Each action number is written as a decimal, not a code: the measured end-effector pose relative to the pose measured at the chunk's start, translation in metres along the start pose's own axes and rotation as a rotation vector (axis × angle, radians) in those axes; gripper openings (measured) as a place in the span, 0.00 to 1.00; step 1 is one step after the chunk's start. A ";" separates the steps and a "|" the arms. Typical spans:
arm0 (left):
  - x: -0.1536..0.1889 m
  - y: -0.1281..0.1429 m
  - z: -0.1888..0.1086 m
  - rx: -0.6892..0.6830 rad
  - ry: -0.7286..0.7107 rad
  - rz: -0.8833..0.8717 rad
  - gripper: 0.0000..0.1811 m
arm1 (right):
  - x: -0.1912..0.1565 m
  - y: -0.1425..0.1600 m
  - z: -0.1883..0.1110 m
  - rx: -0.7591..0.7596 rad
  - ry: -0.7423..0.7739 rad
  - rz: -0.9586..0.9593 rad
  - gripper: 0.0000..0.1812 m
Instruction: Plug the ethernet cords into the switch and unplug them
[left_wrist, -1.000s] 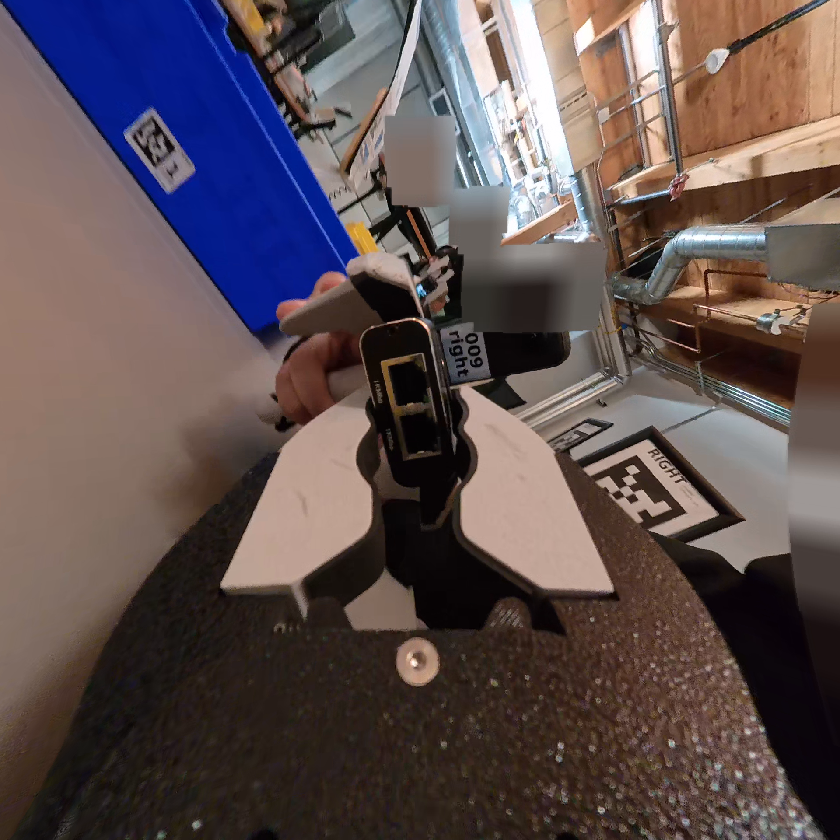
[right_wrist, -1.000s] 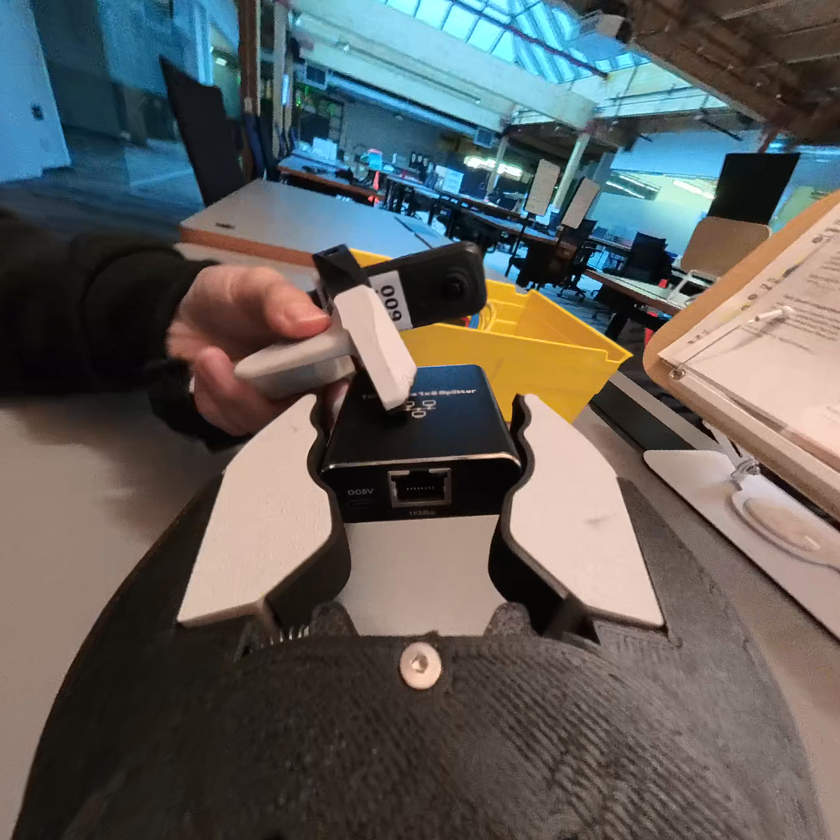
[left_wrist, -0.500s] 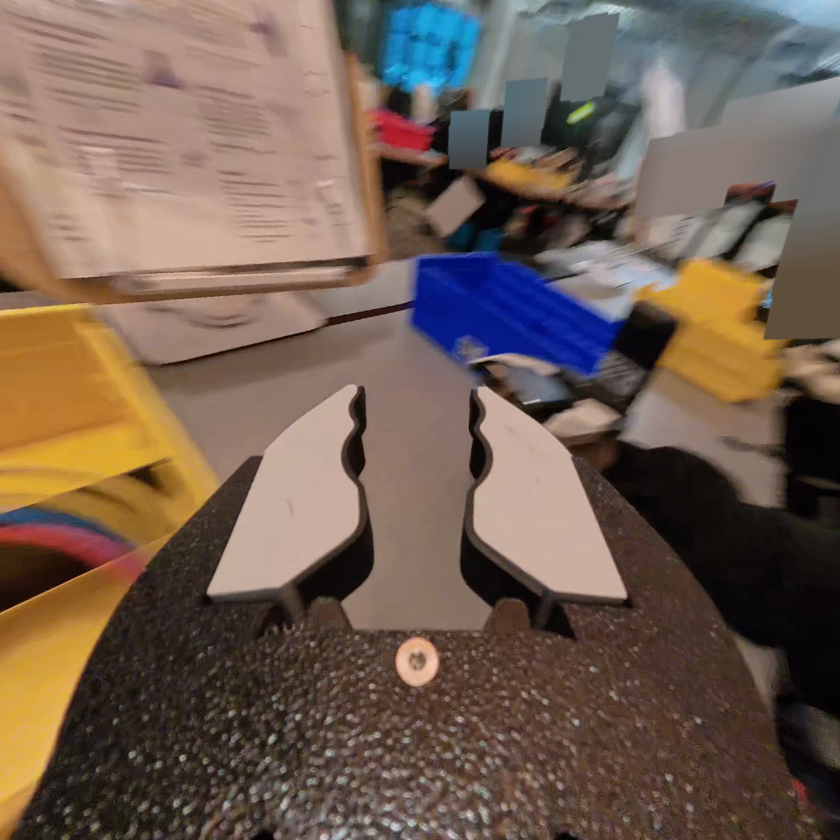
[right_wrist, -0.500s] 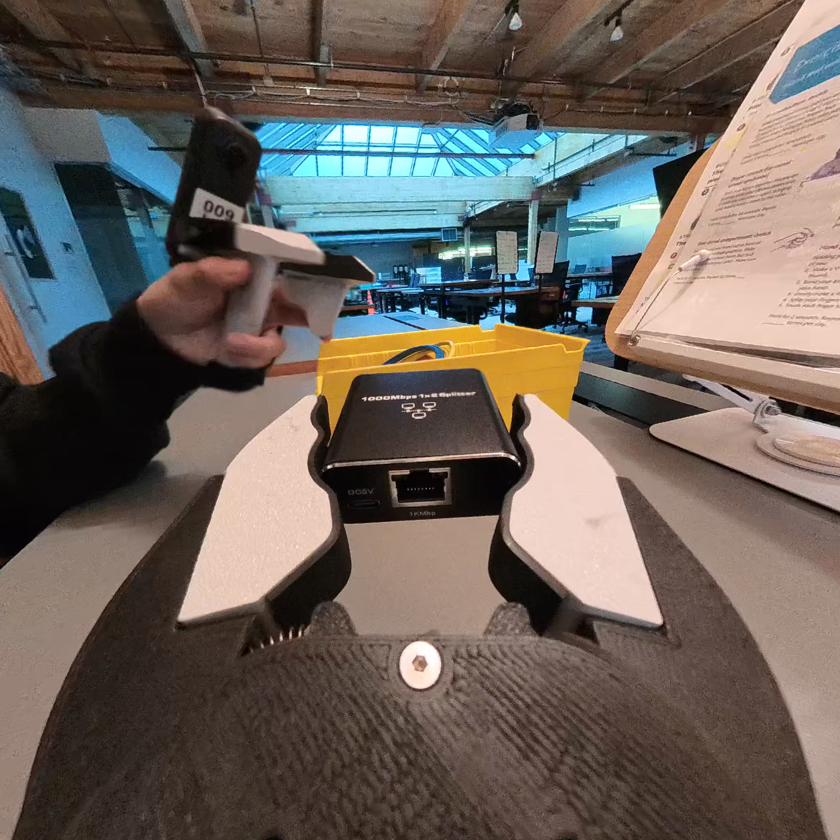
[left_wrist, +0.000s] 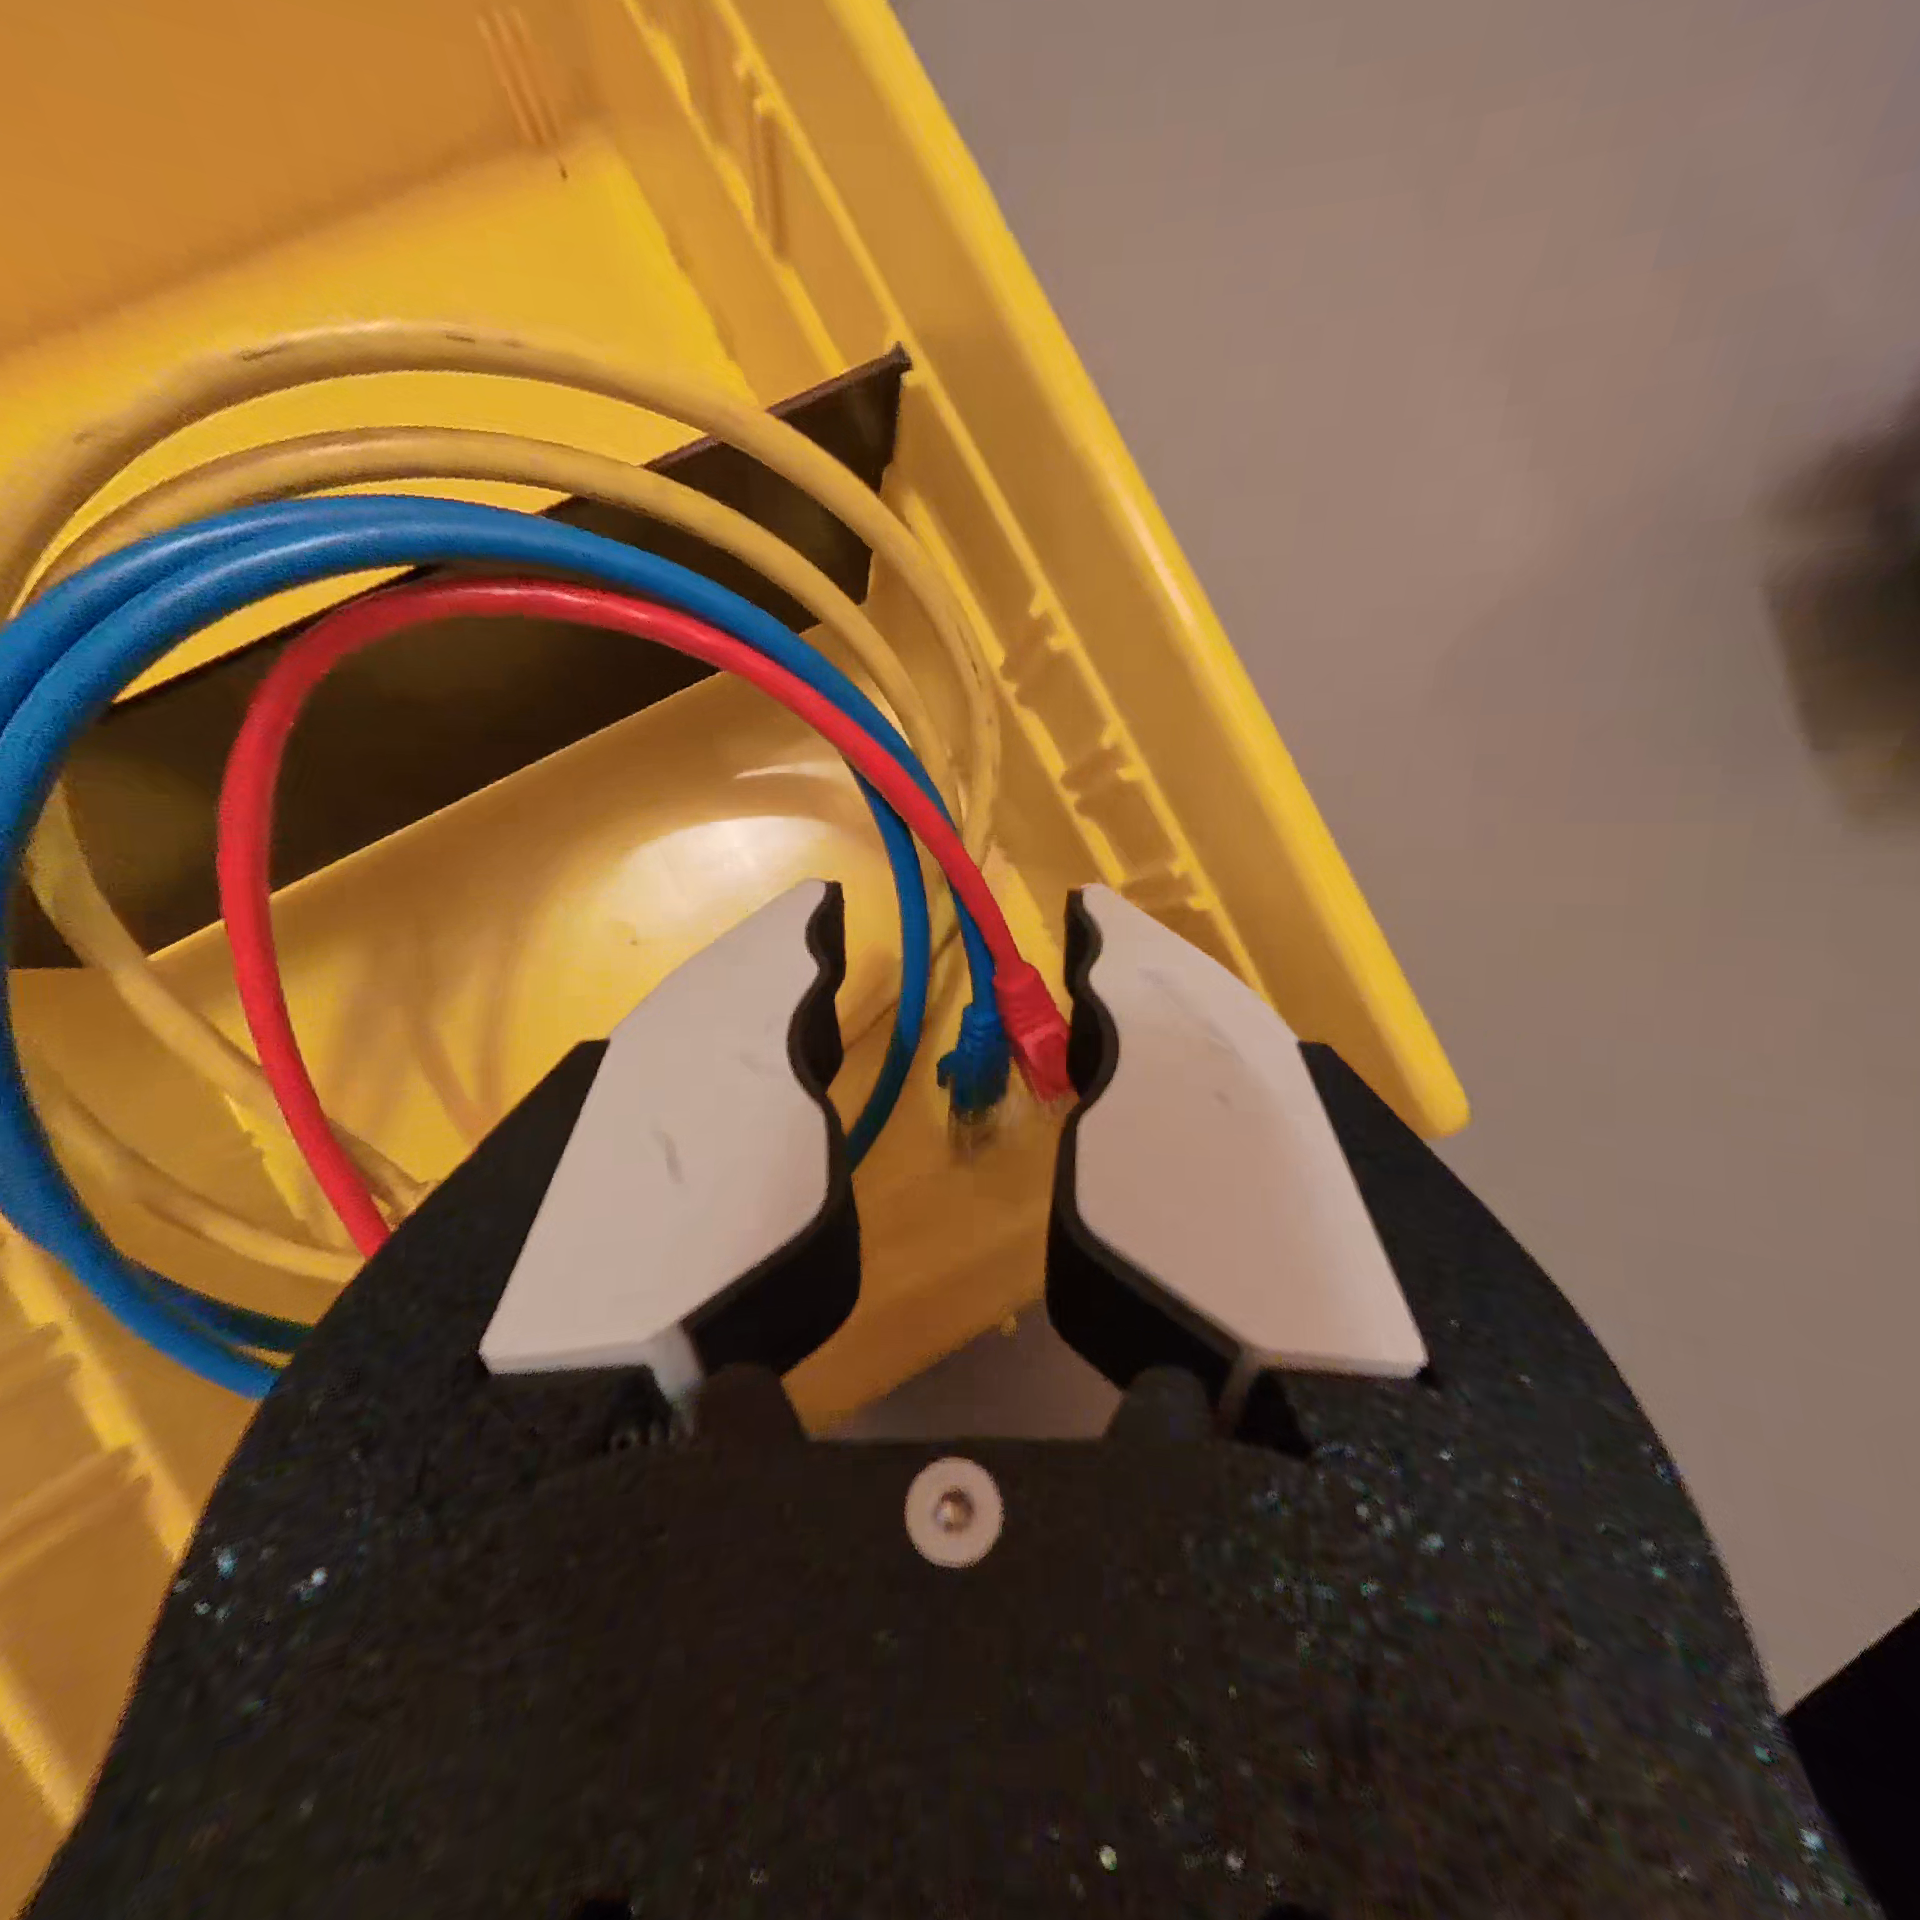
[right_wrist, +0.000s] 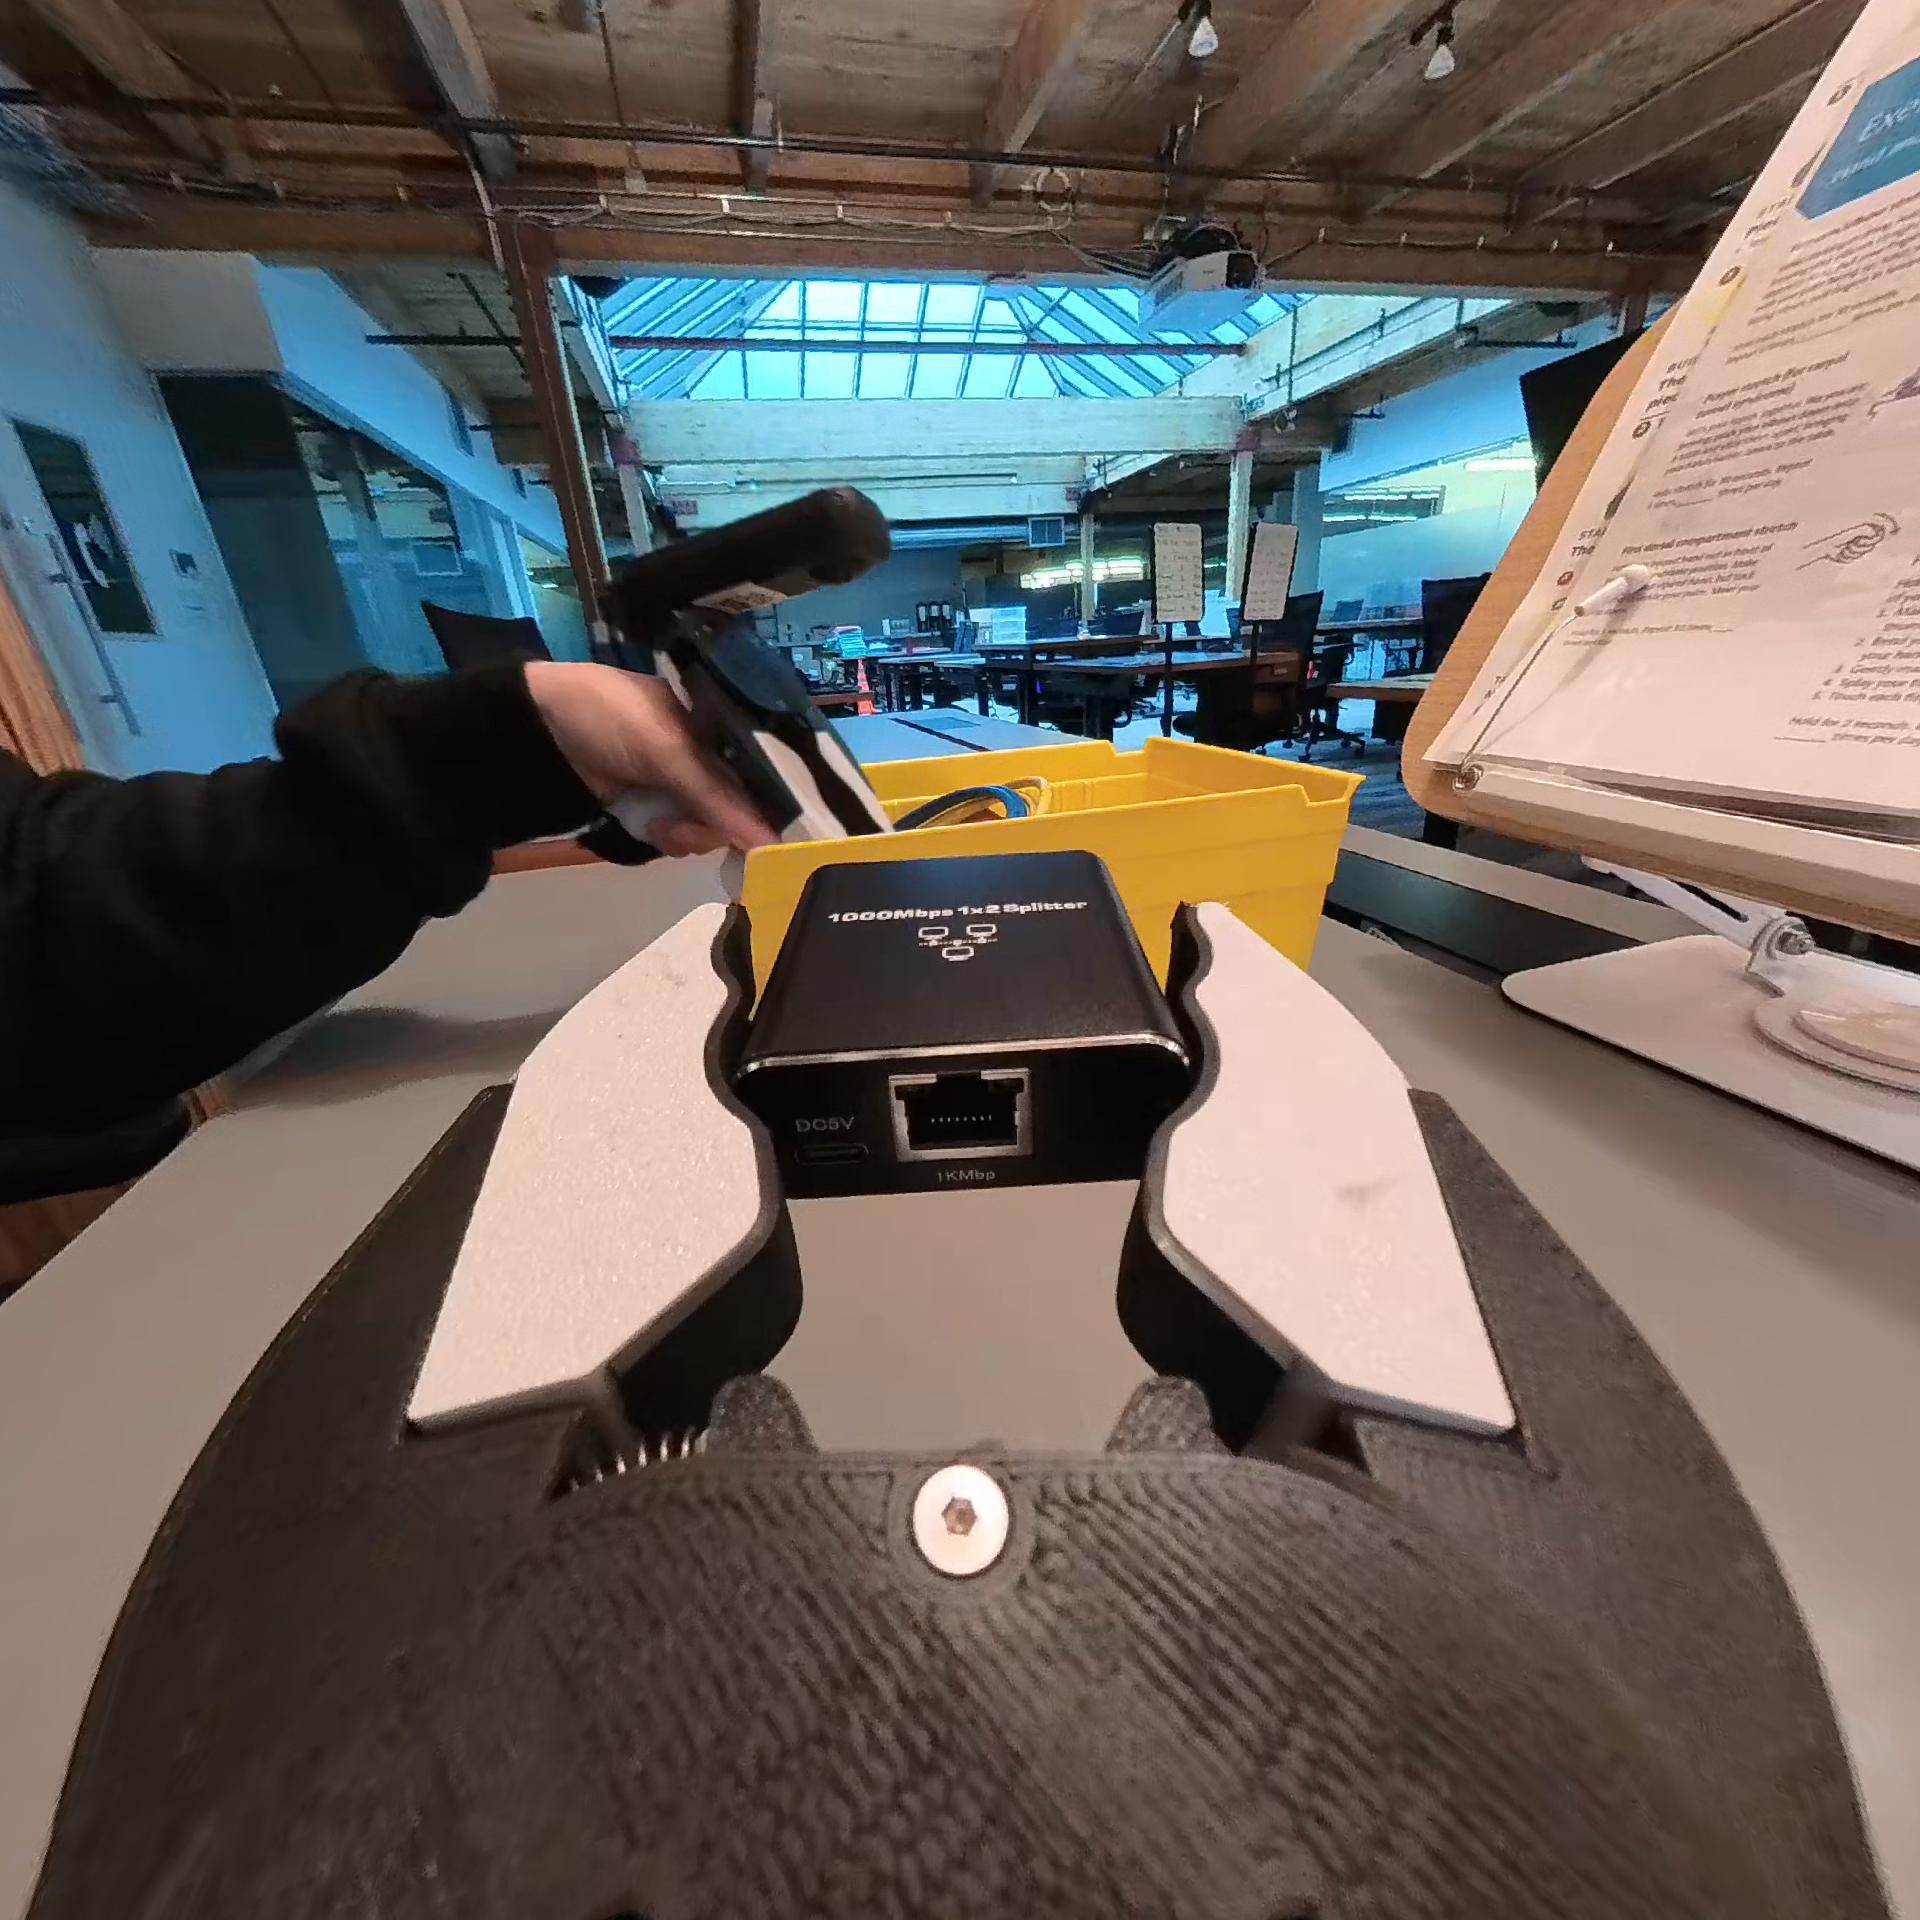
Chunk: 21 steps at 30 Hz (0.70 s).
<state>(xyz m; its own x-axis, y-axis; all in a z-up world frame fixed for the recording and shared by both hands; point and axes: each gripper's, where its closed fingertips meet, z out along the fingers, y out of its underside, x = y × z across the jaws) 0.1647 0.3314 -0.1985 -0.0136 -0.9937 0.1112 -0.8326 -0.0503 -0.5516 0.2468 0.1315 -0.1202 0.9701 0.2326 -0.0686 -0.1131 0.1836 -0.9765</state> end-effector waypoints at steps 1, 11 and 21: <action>-0.001 0.000 0.003 -0.011 0.002 -0.024 0.22 | 0.000 0.000 0.000 -0.001 -0.001 -0.001 0.43; -0.008 -0.011 -0.013 0.081 0.004 -0.044 0.06 | 0.000 -0.001 -0.001 0.005 -0.008 0.011 0.43; -0.012 -0.017 -0.048 0.199 0.040 -0.045 0.02 | -0.004 0.001 0.000 -0.009 -0.026 -0.003 0.42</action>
<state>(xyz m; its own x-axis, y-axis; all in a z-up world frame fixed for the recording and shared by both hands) 0.1528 0.3493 -0.1506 -0.0036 -0.9855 0.1698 -0.7073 -0.1175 -0.6971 0.2428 0.1310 -0.1209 0.9644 0.2572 -0.0608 -0.1086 0.1759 -0.9784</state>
